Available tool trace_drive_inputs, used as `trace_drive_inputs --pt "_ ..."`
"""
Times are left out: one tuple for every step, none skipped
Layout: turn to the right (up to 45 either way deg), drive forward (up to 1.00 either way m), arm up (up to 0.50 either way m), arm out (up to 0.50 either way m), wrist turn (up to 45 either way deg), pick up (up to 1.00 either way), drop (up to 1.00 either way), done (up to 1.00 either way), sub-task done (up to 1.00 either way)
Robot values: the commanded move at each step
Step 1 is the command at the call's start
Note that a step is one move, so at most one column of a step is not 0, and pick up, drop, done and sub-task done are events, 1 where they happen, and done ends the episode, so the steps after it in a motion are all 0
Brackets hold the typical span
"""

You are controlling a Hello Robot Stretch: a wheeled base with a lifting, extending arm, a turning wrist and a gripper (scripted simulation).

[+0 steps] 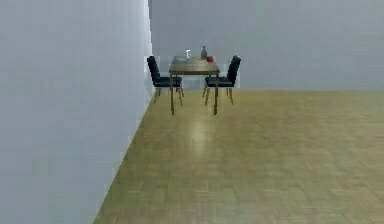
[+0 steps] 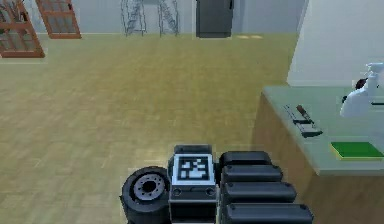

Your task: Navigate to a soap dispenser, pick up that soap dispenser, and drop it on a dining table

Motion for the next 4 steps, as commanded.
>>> trace_drive_inputs --pt "45.0 0.00 0.00 0.00 0.0 0.00 0.00 0.00 0.00" --pt "12.0 0.00 0.00 0.00 0.0 0.00 0.00 0.00 0.00" --pt "0.0 1.00 0.00 0.00 0.0 0.00 0.00 0.00 0.00" --pt "0.0 1.00 0.00 0.00 0.0 0.00 0.00 0.00 0.00"
